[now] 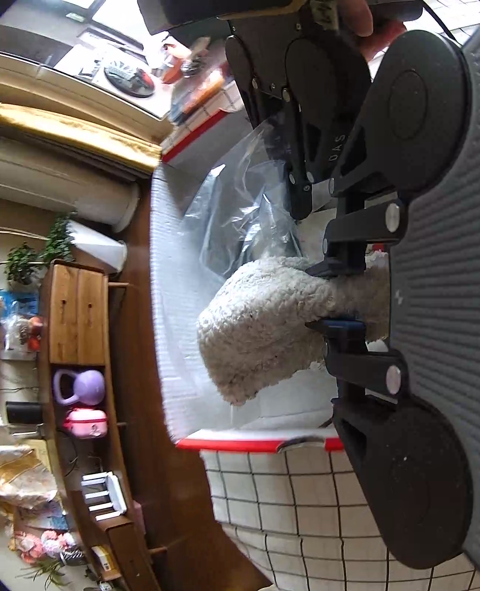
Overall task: Organize soft objects
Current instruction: 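Lower the cloth and bag into the red box and open both grippers, then reach the left gripper to the pink mesh puff while the right reaches the red packet, then grasp the pink mesh puff with the left gripper while the right grasps the red packet, then lift the pink puff and red packet over the red box with both grippers, then lower the puff and packet into the red box and open both grippers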
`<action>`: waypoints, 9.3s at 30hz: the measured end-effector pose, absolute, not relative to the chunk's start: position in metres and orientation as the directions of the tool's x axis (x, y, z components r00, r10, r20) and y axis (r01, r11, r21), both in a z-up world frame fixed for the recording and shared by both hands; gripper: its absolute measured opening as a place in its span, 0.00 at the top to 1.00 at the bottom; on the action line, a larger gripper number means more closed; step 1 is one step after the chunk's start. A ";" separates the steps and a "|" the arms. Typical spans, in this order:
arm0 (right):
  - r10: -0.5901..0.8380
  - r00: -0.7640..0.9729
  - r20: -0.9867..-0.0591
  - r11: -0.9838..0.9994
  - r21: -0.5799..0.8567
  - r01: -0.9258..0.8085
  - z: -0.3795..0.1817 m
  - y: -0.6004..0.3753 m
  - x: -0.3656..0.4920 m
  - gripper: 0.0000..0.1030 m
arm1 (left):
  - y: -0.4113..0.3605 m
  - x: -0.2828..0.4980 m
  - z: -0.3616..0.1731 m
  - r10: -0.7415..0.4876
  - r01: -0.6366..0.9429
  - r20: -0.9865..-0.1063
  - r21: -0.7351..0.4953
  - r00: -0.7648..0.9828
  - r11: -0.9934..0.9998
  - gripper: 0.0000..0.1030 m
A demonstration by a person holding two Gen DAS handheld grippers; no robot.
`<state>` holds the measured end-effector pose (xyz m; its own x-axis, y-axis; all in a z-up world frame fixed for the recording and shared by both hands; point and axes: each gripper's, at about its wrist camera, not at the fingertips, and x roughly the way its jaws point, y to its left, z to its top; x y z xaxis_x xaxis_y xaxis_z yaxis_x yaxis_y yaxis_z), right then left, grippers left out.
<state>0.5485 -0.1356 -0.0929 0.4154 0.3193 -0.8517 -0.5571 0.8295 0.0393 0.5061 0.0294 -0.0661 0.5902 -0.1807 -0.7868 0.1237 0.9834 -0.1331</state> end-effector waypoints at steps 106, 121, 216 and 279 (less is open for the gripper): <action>0.185 0.485 -0.854 0.980 0.123 -0.157 -0.132 -0.264 0.175 0.02 | 0.114 0.200 -0.044 -0.158 0.009 -0.644 -0.228 0.749 0.974 0.00; 0.143 0.471 -0.871 0.989 0.111 -0.096 -0.148 -0.247 0.205 0.00 | 0.125 0.218 -0.056 -0.138 -0.026 -0.654 -0.234 0.743 0.972 0.00; 0.189 0.815 -0.548 0.973 -0.010 -0.232 0.041 -0.268 0.264 1.00 | 0.094 0.294 0.018 -0.081 0.034 -0.666 -0.082 0.741 0.996 0.89; 0.238 0.715 -0.657 0.971 0.142 -0.192 -0.046 -0.207 0.517 1.00 | 0.009 0.503 -0.082 -0.174 0.144 -0.811 -0.113 0.558 0.983 0.89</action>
